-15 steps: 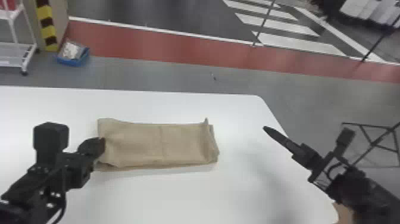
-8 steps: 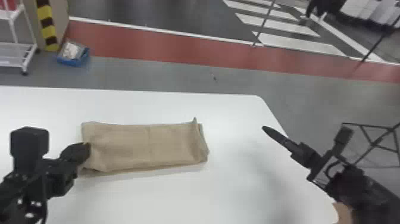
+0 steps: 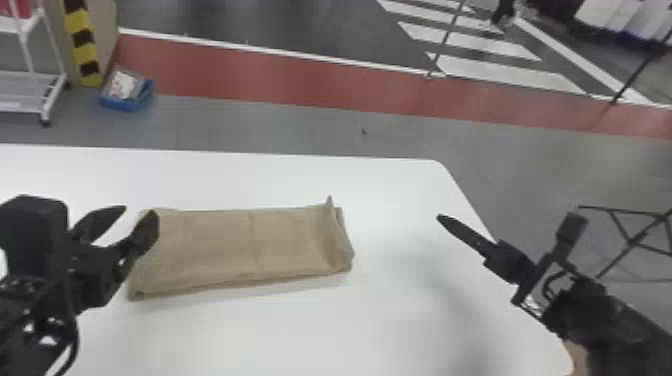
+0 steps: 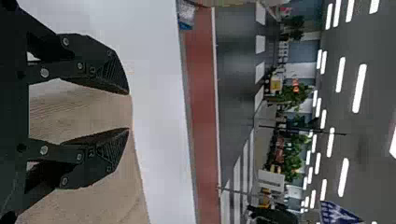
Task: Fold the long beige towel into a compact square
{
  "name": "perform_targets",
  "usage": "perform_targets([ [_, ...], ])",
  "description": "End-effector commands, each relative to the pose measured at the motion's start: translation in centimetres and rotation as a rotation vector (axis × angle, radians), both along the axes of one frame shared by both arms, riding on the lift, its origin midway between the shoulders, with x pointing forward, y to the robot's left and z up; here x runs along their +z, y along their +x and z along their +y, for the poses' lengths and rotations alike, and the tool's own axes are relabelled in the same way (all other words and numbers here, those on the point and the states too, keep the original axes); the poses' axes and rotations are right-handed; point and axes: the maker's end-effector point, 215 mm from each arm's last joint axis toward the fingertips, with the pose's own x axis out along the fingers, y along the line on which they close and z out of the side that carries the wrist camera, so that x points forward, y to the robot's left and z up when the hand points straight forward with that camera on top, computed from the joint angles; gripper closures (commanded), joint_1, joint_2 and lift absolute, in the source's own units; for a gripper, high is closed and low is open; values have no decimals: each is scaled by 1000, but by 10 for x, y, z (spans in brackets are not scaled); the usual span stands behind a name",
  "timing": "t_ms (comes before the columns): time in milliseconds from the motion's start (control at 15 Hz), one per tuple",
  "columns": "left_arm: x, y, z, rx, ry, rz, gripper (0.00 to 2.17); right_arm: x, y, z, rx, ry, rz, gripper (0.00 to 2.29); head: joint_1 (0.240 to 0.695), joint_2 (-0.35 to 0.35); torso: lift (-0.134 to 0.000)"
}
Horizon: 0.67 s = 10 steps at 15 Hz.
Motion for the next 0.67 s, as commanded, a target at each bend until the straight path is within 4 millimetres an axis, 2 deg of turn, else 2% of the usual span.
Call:
perform_targets([
  [0,31,-2,-17,2,23,-128,22,-4,2,13,26,-11,8,97,695,-330,-124],
  [200,7,-4,-62,-80,-9,-96,33,-8,7,43,61,-5,8,113,695,-329,-124],
  [267,5,-1,-76,-102,-18,-119,29,-6,8,50,71,-7,7,134,695,-335,-124],
  [333,-1,2,-85,-114,-14,-110,33,-5,10,56,80,-14,10,151,695,-339,-124],
  [467,0,6,-97,-125,-27,-108,157,-3,11,62,86,-21,17,188,695,-347,-124],
  [533,6,10,-103,-127,-33,-111,353,-2,10,63,90,-20,21,188,695,-349,-124],
  [600,1,12,-110,-137,-20,-83,859,-3,9,64,92,-19,28,188,695,-350,-124],
])
